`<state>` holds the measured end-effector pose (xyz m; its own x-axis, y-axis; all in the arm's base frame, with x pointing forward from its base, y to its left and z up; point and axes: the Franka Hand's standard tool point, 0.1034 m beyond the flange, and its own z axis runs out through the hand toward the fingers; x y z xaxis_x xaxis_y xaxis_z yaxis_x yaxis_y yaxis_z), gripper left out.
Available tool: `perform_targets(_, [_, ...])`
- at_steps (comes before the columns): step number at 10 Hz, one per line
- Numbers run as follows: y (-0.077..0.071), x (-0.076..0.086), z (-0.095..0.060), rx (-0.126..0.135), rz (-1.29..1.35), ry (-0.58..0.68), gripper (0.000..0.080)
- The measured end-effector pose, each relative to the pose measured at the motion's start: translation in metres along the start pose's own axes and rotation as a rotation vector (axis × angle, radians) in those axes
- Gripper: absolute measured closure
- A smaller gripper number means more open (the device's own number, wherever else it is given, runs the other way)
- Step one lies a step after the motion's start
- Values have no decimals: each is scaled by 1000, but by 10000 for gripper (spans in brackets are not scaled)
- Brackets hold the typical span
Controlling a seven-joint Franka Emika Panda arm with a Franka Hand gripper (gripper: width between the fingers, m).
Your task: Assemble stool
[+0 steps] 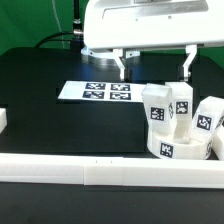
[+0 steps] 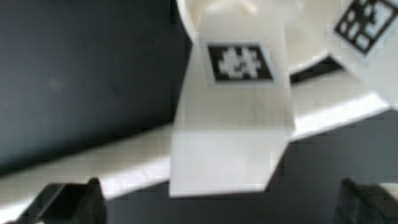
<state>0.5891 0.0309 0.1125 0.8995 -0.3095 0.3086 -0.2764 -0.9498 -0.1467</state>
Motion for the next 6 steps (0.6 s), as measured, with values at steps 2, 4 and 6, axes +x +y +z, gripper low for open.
perform_targets(2, [0, -1, 1, 11, 15, -116, 151])
perform_targets(4, [-4, -7, 1, 19, 35, -237, 151])
perform_targets(6, [-3, -8, 1, 25, 30, -309, 151])
